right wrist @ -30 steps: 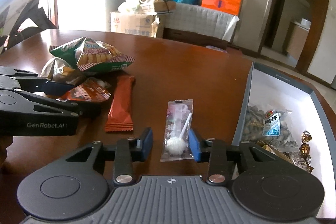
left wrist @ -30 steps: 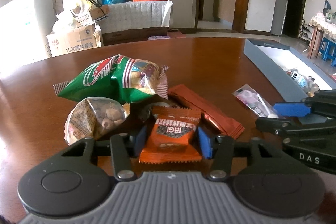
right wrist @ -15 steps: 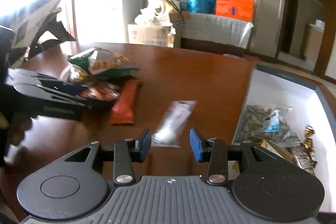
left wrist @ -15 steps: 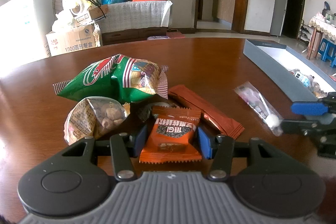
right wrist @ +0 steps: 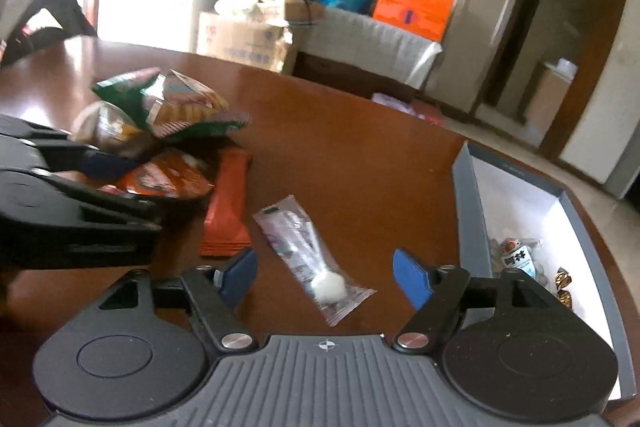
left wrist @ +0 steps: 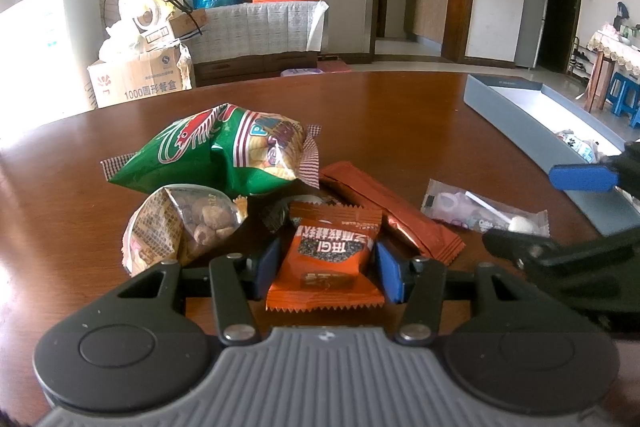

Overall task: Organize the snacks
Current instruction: 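Grasp the orange packet with the left tool while the right tool grasps the lollipop bag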

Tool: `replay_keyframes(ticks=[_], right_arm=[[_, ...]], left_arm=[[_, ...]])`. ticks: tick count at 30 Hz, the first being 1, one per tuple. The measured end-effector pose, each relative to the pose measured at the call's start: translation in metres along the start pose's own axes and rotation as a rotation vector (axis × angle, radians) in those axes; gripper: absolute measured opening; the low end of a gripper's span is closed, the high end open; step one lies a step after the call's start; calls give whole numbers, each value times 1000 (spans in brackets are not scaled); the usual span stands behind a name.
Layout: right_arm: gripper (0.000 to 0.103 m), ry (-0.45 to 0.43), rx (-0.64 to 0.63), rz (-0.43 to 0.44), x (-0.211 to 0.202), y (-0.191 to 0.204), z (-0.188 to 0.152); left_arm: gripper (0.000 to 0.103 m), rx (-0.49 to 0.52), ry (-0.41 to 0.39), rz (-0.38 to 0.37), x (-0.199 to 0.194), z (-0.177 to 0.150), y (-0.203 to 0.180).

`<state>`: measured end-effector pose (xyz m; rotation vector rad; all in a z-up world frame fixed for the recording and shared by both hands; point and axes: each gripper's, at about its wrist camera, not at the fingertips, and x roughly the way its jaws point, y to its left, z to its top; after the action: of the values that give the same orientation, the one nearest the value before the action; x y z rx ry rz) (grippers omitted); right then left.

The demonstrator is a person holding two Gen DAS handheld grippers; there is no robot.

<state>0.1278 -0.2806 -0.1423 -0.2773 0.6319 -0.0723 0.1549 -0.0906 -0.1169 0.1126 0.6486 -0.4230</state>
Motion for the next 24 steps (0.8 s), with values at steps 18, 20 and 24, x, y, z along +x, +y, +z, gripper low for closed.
replay_keyframes(ticks=[18, 20, 24], right_arm=[[32, 37, 97, 218, 13, -9, -1], [29, 39, 106, 230, 13, -10, -2], [25, 42, 92, 240, 9, -9, -2]], left_arm=[[42, 2, -4, -14, 0, 0, 3], [41, 4, -6, -13, -1, 0, 2], [38, 6, -9, -20, -4, -1, 5]])
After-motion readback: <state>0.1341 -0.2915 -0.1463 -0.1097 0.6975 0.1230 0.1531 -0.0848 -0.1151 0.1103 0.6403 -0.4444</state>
